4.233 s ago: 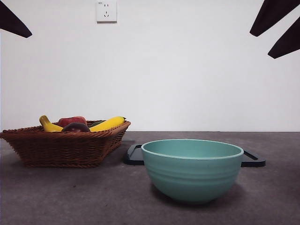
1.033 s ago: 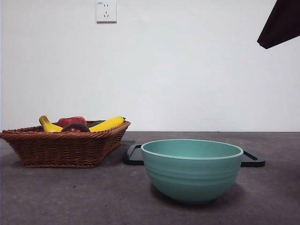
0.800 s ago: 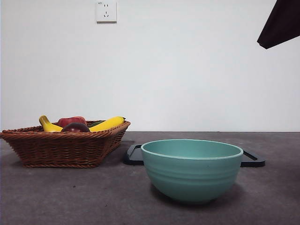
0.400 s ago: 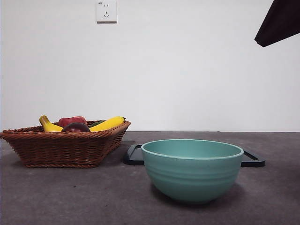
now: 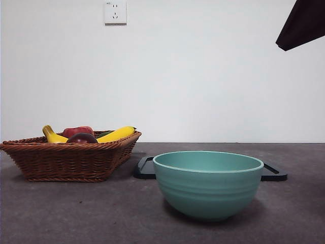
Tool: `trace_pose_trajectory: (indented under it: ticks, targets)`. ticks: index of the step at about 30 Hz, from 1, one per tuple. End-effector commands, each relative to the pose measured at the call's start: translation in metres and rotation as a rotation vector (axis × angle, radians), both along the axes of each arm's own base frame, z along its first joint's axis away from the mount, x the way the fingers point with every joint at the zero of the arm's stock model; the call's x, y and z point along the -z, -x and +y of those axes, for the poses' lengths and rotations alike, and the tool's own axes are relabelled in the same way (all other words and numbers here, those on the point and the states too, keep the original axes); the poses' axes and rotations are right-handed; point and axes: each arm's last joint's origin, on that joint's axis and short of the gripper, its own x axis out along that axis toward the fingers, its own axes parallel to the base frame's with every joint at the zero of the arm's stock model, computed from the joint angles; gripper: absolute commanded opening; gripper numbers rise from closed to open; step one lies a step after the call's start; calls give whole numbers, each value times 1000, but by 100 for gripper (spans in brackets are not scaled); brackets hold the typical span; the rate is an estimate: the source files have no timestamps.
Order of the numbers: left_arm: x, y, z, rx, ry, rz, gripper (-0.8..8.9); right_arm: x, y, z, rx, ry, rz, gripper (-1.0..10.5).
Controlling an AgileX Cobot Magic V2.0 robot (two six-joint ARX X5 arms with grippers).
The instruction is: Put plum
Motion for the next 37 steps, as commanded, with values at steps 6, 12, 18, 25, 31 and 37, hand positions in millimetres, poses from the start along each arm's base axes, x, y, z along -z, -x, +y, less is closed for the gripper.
trace_pose_trajectory:
  ticks: [6, 12, 18, 25, 31, 37]
  targets:
    - [8, -1, 0, -3, 0, 27, 8, -5, -1, 2, -14, -8, -23, 5]
    - [8, -1, 0, -3, 0, 27, 8, -5, -1, 2, -14, -8, -22, 5]
    - [8, -1, 0, -3, 0, 27, 8, -10, 2, -7, -14, 15, -131, 5]
    - [8, -1, 0, -3, 0, 27, 8, -23, 0, -45, 271, 8, -417, 5]
    - [8, -1, 0, -3, 0, 26, 8, 13, 8, -81, 562, 30, -679, 5]
    - [8, -1, 0, -3, 0, 26, 8, 64, 15, -92, 694, 33, -861, 5]
